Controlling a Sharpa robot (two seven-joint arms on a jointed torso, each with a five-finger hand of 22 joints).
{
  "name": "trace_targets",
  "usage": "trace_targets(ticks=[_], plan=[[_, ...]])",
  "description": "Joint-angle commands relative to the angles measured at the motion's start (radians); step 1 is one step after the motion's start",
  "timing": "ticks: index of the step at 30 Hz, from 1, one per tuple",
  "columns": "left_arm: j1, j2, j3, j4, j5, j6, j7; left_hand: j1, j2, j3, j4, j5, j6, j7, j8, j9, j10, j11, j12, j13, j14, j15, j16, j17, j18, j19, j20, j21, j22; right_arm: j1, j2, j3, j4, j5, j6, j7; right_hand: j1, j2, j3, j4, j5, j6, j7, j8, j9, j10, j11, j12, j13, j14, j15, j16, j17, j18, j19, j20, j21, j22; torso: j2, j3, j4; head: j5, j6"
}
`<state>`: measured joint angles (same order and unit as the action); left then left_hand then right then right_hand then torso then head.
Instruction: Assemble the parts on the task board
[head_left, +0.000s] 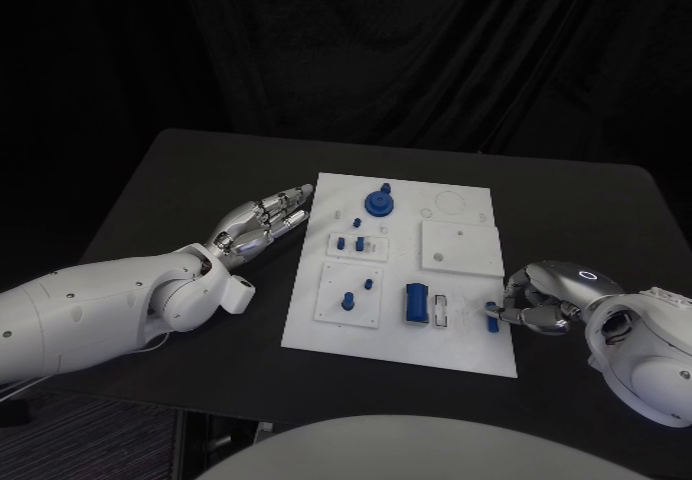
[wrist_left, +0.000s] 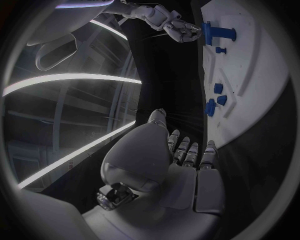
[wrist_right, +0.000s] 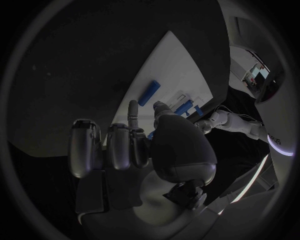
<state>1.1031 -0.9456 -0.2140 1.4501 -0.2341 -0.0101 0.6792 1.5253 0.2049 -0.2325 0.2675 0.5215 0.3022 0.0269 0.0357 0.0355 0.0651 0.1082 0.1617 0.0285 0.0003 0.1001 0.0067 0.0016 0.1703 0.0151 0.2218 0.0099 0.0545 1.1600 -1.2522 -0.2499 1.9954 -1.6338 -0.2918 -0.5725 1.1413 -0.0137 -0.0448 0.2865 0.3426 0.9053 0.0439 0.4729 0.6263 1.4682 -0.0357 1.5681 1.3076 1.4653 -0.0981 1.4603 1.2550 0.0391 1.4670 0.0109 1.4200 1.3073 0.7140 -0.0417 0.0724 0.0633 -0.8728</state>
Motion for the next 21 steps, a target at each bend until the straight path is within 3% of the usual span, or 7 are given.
trace_targets(ticks=[1,6,11,16,21], plan=[[-0.002,0.001,0.001,0.001,-0.001,0.001,0.05,0.008,-0.001,0.001,-0.006,0.006,0.004,-0.002,0.003,0.002,0.005,0.005,0.004,0.001,0.0,0.006,-0.007,-0.002,0.011,0.002,0.003,0.004,0.001,-0.006,0.004,0.0,-0.005,-0.024,0.031,-0.047,-0.013,0.001,-0.01,0.001,-0.015,0.01,0.001,-0.01,-0.005,0.103,0.008,0.003,0.263,0.054,0.005,0.004,-0.001,0.0,0.049,0.005,0.0,0.212,0.0,0.0002,0.0006,0.0,0.0],[-0.002,0.003,0.001,-0.001,-0.001,0.002,0.05,0.009,0.0,0.002,-0.006,0.007,0.003,-0.002,0.002,0.001,0.005,0.006,0.004,0.001,0.0,0.007,-0.007,-0.002,0.011,0.002,0.003,0.004,0.001,-0.013,0.014,0.0,-0.011,-0.024,0.033,-0.05,-0.017,0.007,-0.011,0.001,-0.014,0.011,0.002,-0.016,-0.008,0.103,0.009,0.003,0.263,0.054,0.005,0.004,-0.002,0.0,0.049,0.005,0.0,0.212,0.0,-0.001,0.0013,-0.003,0.0],[-0.002,0.005,0.001,-0.003,-0.001,0.004,0.049,0.009,0.0,0.002,-0.006,0.007,0.003,-0.002,0.002,0.001,0.005,0.006,0.004,0.001,0.0,0.007,-0.007,-0.002,0.011,0.002,0.003,0.004,0.001,-0.02,0.027,0.0,-0.024,-0.024,0.039,-0.048,0.004,0.011,-0.006,-0.009,0.041,0.018,0.003,-0.034,-0.019,0.103,0.01,0.003,0.263,0.054,0.006,0.004,-0.003,0.0,0.048,0.006,0.0,0.212,-0.001,-0.001,0.0001,-0.002,0.0],[-0.002,0.006,0.001,-0.004,-0.001,0.005,0.049,0.009,0.0,0.002,-0.006,0.007,0.003,-0.002,0.002,0.001,0.005,0.006,0.004,0.001,0.0,0.007,-0.007,-0.002,0.011,0.002,0.003,0.004,0.001,-0.026,0.04,0.0,-0.035,-0.024,0.035,-0.041,0.016,0.013,-0.001,-0.013,0.066,0.02,0.005,-0.045,-0.026,0.103,0.011,0.003,0.263,0.054,0.006,0.004,-0.003,0.0,0.048,0.007,-0.001,0.212,-0.001,-0.0009,0.0013,-0.002,0.0],[-0.002,0.007,0.001,-0.006,-0.001,0.007,0.048,0.009,0.0,0.002,-0.007,0.008,0.002,-0.002,0.002,0.001,0.005,0.007,0.003,0.001,0.0,0.007,-0.007,-0.002,0.01,0.002,0.003,0.004,0.001,-0.032,0.055,0.0,-0.051,-0.002,0.032,-0.03,0.047,0.016,0.013,-0.026,0.13,0.024,0.005,-0.063,-0.038,0.103,0.011,0.003,0.263,0.054,0.007,0.004,-0.004,0.0,0.048,0.007,-0.001,0.212,-0.001,-0.0007,0.0008,-0.001,0.0]])
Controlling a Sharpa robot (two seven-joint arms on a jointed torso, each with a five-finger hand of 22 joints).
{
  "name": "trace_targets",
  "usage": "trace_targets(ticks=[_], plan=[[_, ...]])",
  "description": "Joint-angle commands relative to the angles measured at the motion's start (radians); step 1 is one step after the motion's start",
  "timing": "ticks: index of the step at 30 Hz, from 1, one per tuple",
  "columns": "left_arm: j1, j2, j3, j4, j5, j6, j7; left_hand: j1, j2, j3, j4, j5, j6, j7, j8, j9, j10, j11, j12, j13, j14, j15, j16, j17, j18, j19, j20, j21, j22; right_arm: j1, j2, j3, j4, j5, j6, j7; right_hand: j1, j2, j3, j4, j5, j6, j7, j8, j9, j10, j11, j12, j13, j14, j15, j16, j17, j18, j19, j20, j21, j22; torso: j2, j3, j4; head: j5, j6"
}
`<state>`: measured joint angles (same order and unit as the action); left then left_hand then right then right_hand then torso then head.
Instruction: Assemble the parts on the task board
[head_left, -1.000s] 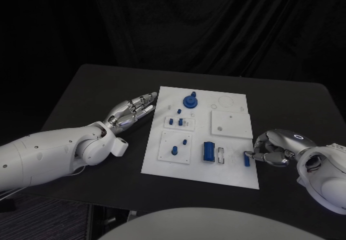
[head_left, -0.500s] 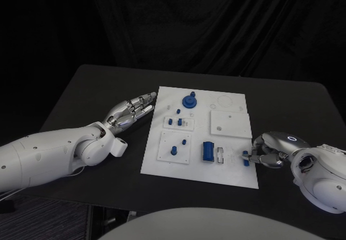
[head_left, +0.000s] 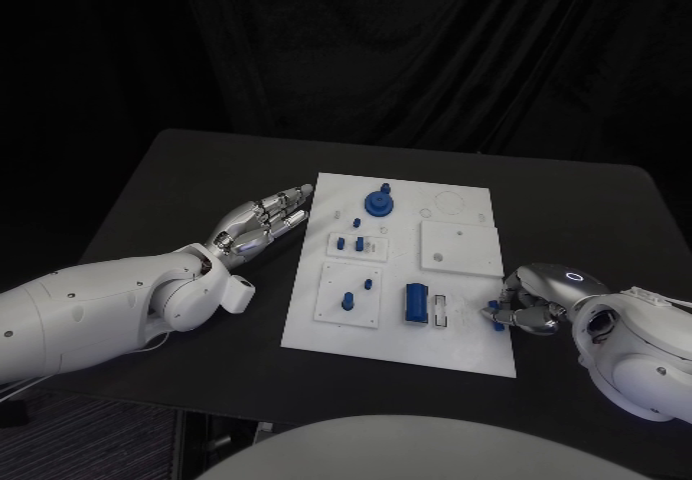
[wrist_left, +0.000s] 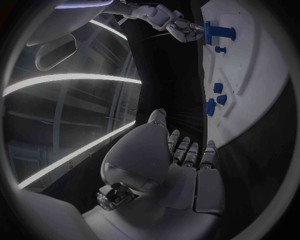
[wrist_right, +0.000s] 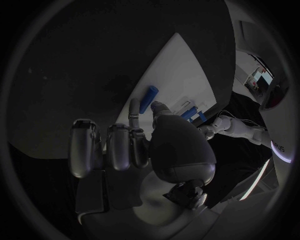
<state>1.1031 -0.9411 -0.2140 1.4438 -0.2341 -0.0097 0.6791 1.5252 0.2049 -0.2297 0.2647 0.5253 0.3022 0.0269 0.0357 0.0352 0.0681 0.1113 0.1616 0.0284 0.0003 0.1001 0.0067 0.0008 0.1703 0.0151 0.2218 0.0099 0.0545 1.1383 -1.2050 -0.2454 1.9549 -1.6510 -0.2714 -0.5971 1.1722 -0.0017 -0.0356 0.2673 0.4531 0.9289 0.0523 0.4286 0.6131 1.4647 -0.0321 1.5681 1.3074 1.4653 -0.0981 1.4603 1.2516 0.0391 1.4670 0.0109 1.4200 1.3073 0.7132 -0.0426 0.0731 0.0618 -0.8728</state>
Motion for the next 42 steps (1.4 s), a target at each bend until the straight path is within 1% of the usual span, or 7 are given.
trace_targets(ticks=[1,9,17,20,23,28,42], plan=[[-0.002,0.003,0.001,0.0,-0.001,0.007,0.048,0.009,0.0,0.0,-0.004,0.004,0.002,-0.002,0.002,0.001,0.002,0.004,0.003,0.001,0.0,0.007,-0.007,-0.001,0.01,0.002,0.003,0.004,0.001,-0.011,0.011,-0.004,-0.014,0.019,0.011,-0.003,0.027,0.005,0.011,-0.012,0.048,0.003,-0.004,-0.024,-0.029,0.106,0.007,0.003,0.263,0.053,0.006,0.004,-0.002,0.0,0.048,0.007,0.0,0.212,0.0,0.0001,0.0002,0.001,0.0],[-0.002,0.004,0.001,-0.001,-0.001,0.01,0.047,0.01,0.001,0.0,-0.004,0.005,0.001,-0.001,0.002,0.001,0.002,0.004,0.003,0.001,0.0,0.008,-0.007,-0.001,0.01,0.002,0.003,0.004,0.001,-0.021,0.034,-0.004,-0.037,0.059,0.009,0.016,0.09,0.016,0.079,-0.047,0.258,0.008,-0.003,-0.052,-0.049,0.106,0.007,0.003,0.263,0.053,0.006,0.003,-0.004,0.0,0.047,0.006,-0.003,0.211,0.0,0.0001,-0.0001,0.005,0.0],[-0.002,0.006,0.001,-0.003,-0.001,0.013,0.045,0.011,0.002,0.001,-0.005,0.006,0.0,0.0,0.001,0.001,0.002,0.005,0.003,0.001,0.0,0.009,-0.007,-0.001,0.01,0.002,0.004,0.004,0.001,-0.025,0.041,-0.004,-0.037,0.105,-0.022,0.041,0.12,0.011,0.138,-0.084,0.347,0.01,0.0,-0.065,-0.058,0.106,0.01,0.003,0.263,0.051,0.007,0.001,-0.01,0.002,0.044,0.008,-0.007,0.209,0.0,0.0002,0.0001,0.007,0.0],[-0.003,0.006,0.001,-0.004,-0.001,0.014,0.045,0.012,0.003,0.002,-0.006,0.006,0.0,0.001,0.001,0.001,0.002,0.006,0.003,0.001,0.0,0.009,-0.007,-0.001,0.01,0.002,0.004,0.004,0.001,-0.026,0.038,-0.004,-0.032,0.127,-0.042,0.049,0.128,0.002,0.176,-0.107,0.314,0.012,0.003,-0.067,-0.059,0.106,0.011,0.003,0.263,0.051,0.009,0.0,-0.013,0.002,0.044,0.008,-0.007,0.209,0.0,0.0001,0.0002,0.008,0.0],[-0.003,0.007,0.001,-0.006,-0.001,0.014,0.045,0.013,0.003,0.003,-0.007,0.007,-0.001,0.001,0.001,0.001,0.002,0.006,0.003,0.001,0.0,0.009,-0.007,-0.001,0.01,0.002,0.005,0.004,0.001,-0.026,0.032,-0.004,-0.024,0.176,-0.06,0.057,0.123,-0.024,0.303,-0.14,0.173,0.016,0.004,-0.07,-0.06,0.106,0.012,0.003,0.263,0.051,0.009,0.0,-0.014,0.002,0.043,0.008,-0.009,0.209,0.0,0.0005,0.0001,0.007,0.0],[-0.004,0.007,0.001,-0.006,-0.001,0.014,0.045,0.013,0.003,0.003,-0.007,0.007,-0.001,0.001,0.001,0.001,0.002,0.006,0.003,0.001,0.0,0.009,-0.007,-0.001,0.01,0.002,0.005,0.004,0.001,-0.024,0.015,-0.003,0.0,0.297,-0.101,0.078,0.061,-0.064,0.43,-0.16,0.16,0.021,0.005,-0.063,-0.051,0.106,0.014,0.003,0.263,0.05,0.013,-0.002,-0.021,0.003,0.042,0.012,-0.013,0.207,0.0,0.0003,0.0,0.007,0.0],[-0.005,0.016,0.001,-0.01,-0.001,0.015,0.044,0.014,0.005,0.004,-0.008,0.009,-0.002,0.002,0.001,0.001,0.002,0.007,0.003,0.001,0.0,0.01,-0.007,-0.001,0.01,0.003,0.005,0.004,0.001,0.058,0.009,-0.002,0.041,0.698,-0.207,0.177,0.026,-0.072,0.474,-0.18,0.153,0.017,0.005,-0.051,-0.038,0.106,0.012,0.003,0.263,0.05,0.013,-0.003,-0.027,0.004,0.041,0.013,-0.017,0.206,0.0,0.0,0.001,0.009,0.0]])
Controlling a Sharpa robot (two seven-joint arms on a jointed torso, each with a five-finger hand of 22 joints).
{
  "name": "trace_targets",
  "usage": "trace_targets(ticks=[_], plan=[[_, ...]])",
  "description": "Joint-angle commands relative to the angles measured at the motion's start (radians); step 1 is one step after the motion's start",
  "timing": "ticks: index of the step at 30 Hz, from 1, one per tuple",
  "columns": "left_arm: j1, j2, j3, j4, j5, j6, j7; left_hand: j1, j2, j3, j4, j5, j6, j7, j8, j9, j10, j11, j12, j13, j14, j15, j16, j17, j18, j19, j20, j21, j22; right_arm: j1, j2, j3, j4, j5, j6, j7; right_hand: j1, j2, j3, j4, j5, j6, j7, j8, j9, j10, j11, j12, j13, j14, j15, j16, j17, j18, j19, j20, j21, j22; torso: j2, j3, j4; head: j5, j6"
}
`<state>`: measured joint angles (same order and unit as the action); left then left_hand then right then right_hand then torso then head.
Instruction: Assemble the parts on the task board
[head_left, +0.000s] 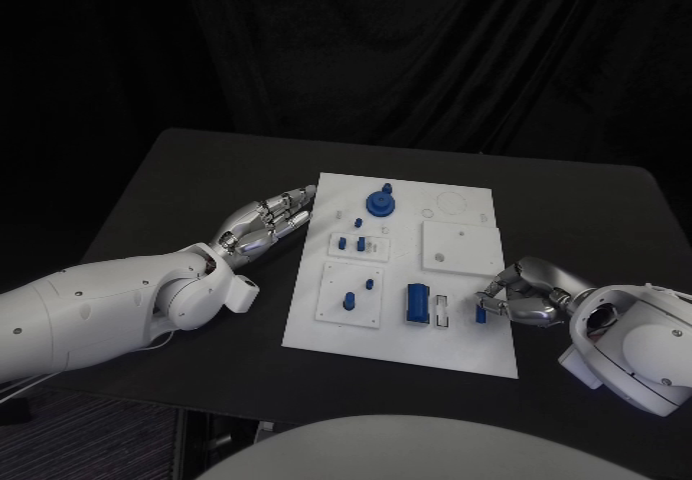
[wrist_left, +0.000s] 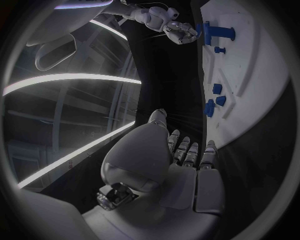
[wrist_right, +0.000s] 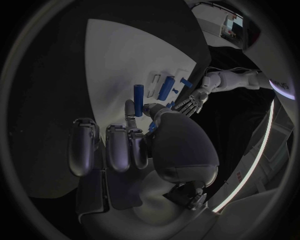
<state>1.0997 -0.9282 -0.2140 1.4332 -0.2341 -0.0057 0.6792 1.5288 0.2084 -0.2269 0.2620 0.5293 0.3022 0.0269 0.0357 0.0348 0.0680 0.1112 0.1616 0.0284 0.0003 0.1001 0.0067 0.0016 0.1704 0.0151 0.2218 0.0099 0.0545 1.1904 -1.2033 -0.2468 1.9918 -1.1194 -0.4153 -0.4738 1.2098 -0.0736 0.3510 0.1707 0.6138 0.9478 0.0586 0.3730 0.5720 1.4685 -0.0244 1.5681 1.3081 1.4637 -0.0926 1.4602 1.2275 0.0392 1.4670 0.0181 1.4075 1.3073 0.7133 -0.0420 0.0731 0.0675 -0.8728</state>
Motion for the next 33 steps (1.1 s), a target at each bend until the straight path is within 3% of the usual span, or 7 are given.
trace_targets(ticks=[1,19,33], plan=[[-0.001,0.003,0.001,0.001,-0.001,0.011,0.043,0.011,0.001,0.002,-0.006,0.005,-0.002,0.002,0.001,0.001,0.002,0.007,0.003,0.001,0.0,0.01,-0.007,-0.002,0.01,0.003,0.005,0.004,0.001,0.008,0.01,0.0,0.003,0.175,-0.065,0.056,-0.012,0.0,0.088,-0.083,-0.007,-0.002,-0.002,0.004,0.003,0.102,0.004,0.003,0.263,0.051,0.007,-0.003,-0.002,0.004,0.041,0.006,-0.004,0.206,0.0,-0.0005,0.0006,0.004,0.0],[-0.001,0.004,0.001,0.0,-0.001,0.013,0.041,0.013,0.003,0.003,-0.008,0.005,-0.002,0.006,0.001,0.001,0.002,0.007,0.004,0.001,0.0,0.01,-0.007,-0.002,0.01,0.003,0.005,0.004,0.001,0.008,0.09,-0.002,-0.047,0.253,-0.033,0.084,-0.032,0.007,0.1,-0.089,-0.028,-0.015,0.0,0.007,0.01,0.102,0.006,0.003,0.263,0.05,0.008,-0.007,-0.011,0.005,0.039,0.006,-0.008,0.204,0.0,-0.0003,-0.0001,0.006,0.0],[-0.001,0.007,0.001,0.0,-0.001,0.015,0.041,0.013,0.003,0.003,-0.008,0.005,-0.002,0.006,0.001,0.001,0.002,0.007,0.004,0.001,0.0,0.01,-0.007,-0.002,0.01,0.003,0.005,0.004,0.001,-0.001,0.12,-0.002,-0.07,0.249,0.055,0.047,-0.06,0.009,0.084,-0.091,-0.038,-0.027,0.001,0.014,0.019,0.102,0.008,0.003,0.263,0.049,0.01,-0.008,-0.014,0.006,0.038,0.008,-0.01,0.204,-0.001,0.0,0.0024,0.005,0.0]])
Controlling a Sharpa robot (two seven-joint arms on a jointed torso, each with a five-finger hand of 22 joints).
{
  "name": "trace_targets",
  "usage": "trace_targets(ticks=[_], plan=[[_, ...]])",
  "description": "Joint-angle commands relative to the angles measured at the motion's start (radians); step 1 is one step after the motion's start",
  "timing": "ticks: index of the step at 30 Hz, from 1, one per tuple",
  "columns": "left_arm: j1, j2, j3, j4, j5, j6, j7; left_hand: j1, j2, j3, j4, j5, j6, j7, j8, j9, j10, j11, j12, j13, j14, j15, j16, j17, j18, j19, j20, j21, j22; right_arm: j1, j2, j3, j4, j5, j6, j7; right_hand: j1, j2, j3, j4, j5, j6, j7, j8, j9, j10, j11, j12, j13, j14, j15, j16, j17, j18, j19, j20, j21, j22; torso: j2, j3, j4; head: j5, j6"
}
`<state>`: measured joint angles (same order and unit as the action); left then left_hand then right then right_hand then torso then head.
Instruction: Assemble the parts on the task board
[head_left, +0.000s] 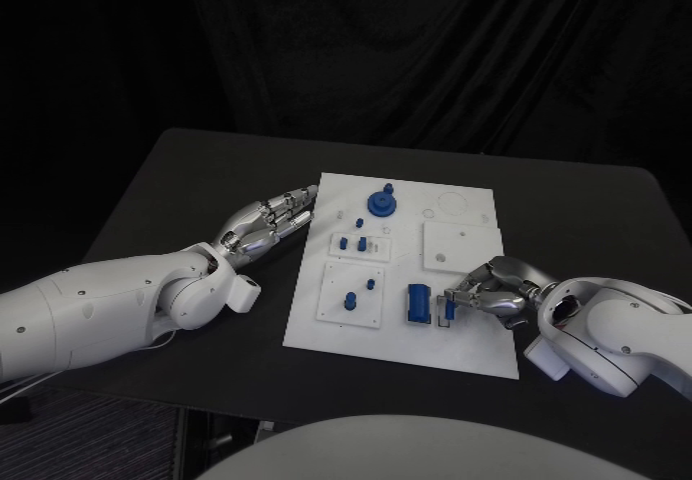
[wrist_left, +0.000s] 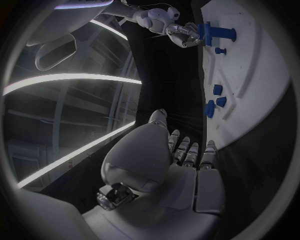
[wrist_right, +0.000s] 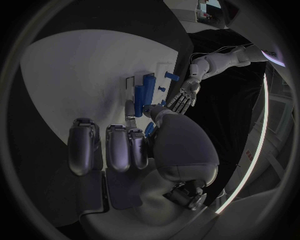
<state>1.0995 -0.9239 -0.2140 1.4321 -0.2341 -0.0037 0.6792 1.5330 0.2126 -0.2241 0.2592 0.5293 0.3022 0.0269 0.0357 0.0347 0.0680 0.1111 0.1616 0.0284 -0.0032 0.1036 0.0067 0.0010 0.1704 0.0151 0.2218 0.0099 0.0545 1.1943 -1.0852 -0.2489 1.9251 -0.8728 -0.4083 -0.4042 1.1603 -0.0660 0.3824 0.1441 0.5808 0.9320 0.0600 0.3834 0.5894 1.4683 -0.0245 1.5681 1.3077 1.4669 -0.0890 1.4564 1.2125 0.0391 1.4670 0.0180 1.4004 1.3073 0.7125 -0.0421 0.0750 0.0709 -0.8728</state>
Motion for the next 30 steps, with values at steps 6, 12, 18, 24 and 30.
trace_targets(ticks=[6,12,18,24,30], plan=[[-0.001,0.003,0.001,0.001,-0.001,0.012,0.041,0.008,-0.002,0.0,-0.005,0.005,-0.002,0.006,0.001,0.001,0.002,0.007,0.004,0.001,0.003,0.007,-0.007,-0.001,0.01,0.003,0.005,0.004,0.001,-0.011,0.009,0.0,-0.01,-0.008,0.074,-0.039,-0.019,0.008,0.041,-0.066,-0.025,-0.019,0.001,0.006,0.006,0.102,0.008,0.003,0.263,0.046,0.007,-0.005,-0.002,0.006,0.038,0.008,-0.004,0.203,0.0,0.0002,0.0005,0.0,0.0],[-0.001,0.003,0.001,0.0,-0.001,0.015,0.039,0.008,-0.002,0.0,-0.005,0.005,-0.002,0.006,0.001,0.001,0.002,0.007,0.004,0.001,0.003,0.007,-0.007,-0.001,0.01,0.003,0.005,0.004,0.001,-0.013,0.014,0.0,-0.016,-0.01,0.081,-0.043,-0.028,0.013,0.028,-0.067,-0.048,-0.026,0.001,0.008,0.01,0.102,0.009,0.003,0.263,0.045,0.007,-0.006,-0.005,0.006,0.037,0.009,-0.006,0.203,-0.001,0.0002,0.0006,0.001,0.0],[-0.001,0.004,0.001,-0.001,-0.001,0.016,0.039,0.009,-0.001,0.001,-0.006,0.006,0.0,0.01,0.001,0.002,0.002,0.005,0.003,0.001,0.003,0.006,-0.007,-0.001,0.01,0.003,0.005,0.004,0.001,-0.013,0.017,0.0,-0.021,-0.011,0.087,-0.045,-0.037,0.02,0.014,-0.065,-0.084,-0.039,0.002,0.013,0.013,0.102,0.01,0.003,0.263,0.045,0.008,-0.005,-0.004,0.006,0.037,0.01,-0.006,0.203,-0.001,0.0003,0.0005,0.003,0.0],[-0.001,0.004,0.001,-0.002,-0.001,0.017,0.038,0.009,-0.001,0.001,-0.006,0.006,0.0,0.01,0.001,0.002,0.002,0.005,0.003,0.001,0.003,0.006,-0.007,-0.001,0.01,0.003,0.005,0.004,0.001,-0.013,0.019,0.0,-0.024,-0.011,0.089,-0.045,-0.049,0.029,-0.004,-0.058,-0.136,-0.049,0.004,0.021,0.015,0.102,0.011,0.003,0.263,0.045,0.009,-0.006,-0.006,0.007,0.036,0.011,-0.007,0.203,-0.001,0.0001,0.0008,0.004,0.0],[-0.001,0.004,0.001,-0.003,-0.001,0.018,0.038,0.009,-0.001,0.001,-0.006,0.006,0.0,0.01,0.001,0.002,0.002,0.005,0.003,0.001,0.003,0.006,-0.007,-0.001,0.01,0.003,0.005,0.004,0.001,-0.014,0.02,0.0,-0.027,-0.011,0.082,-0.041,-0.067,0.034,-0.022,-0.044,-0.152,-0.054,0.006,0.025,0.014,0.102,0.013,0.003,0.263,0.045,0.011,-0.006,-0.007,0.007,0.036,0.012,-0.009,0.202,0.0,0.0,0.0009,0.005,0.0]])
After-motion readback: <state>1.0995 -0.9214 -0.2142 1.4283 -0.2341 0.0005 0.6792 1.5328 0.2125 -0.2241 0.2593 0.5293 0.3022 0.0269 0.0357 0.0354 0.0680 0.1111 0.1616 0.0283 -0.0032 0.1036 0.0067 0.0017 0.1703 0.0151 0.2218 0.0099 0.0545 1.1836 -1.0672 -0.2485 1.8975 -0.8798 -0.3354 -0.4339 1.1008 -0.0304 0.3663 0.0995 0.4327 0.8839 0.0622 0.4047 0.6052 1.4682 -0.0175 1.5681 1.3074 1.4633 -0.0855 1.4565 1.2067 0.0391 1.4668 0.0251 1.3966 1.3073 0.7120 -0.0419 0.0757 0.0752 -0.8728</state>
